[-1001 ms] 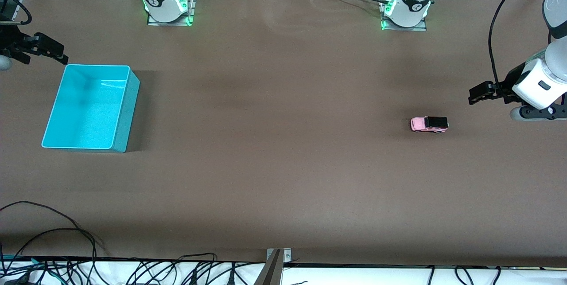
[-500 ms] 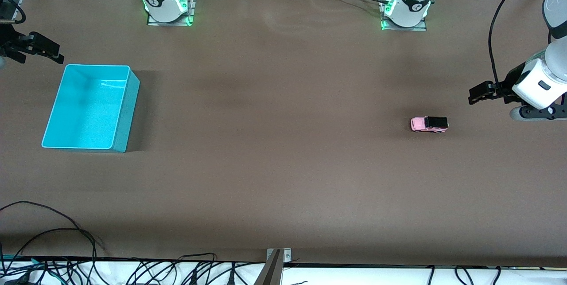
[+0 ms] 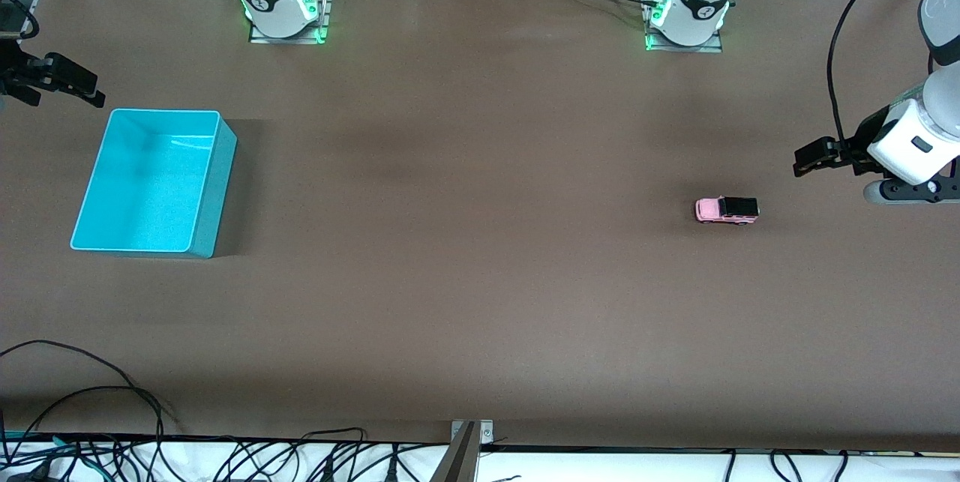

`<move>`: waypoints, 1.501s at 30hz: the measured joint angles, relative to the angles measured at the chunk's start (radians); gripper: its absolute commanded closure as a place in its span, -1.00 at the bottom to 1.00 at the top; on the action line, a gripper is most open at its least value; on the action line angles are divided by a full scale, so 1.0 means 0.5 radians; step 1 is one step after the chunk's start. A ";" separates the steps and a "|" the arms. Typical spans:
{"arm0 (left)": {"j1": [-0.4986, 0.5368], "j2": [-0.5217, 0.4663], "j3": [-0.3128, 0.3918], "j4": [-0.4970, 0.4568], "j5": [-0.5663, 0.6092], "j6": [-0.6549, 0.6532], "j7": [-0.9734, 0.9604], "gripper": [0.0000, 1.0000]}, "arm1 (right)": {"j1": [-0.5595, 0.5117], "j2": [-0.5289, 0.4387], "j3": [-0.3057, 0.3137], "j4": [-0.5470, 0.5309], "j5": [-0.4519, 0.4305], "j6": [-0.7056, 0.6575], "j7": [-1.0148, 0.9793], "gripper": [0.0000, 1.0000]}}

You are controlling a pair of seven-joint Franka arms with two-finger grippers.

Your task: Wind and store pink jeep toy

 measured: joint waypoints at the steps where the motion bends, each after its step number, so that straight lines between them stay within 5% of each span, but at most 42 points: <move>1: 0.000 0.000 0.000 0.000 0.000 0.000 0.000 -1.00 | 0.000 0.000 0.000 0.000 0.000 0.000 0.000 -1.00; 45: 0.000 0.000 0.000 0.000 0.000 0.000 0.001 -1.00 | -0.003 -0.001 -0.056 0.037 0.000 0.004 0.000 -1.00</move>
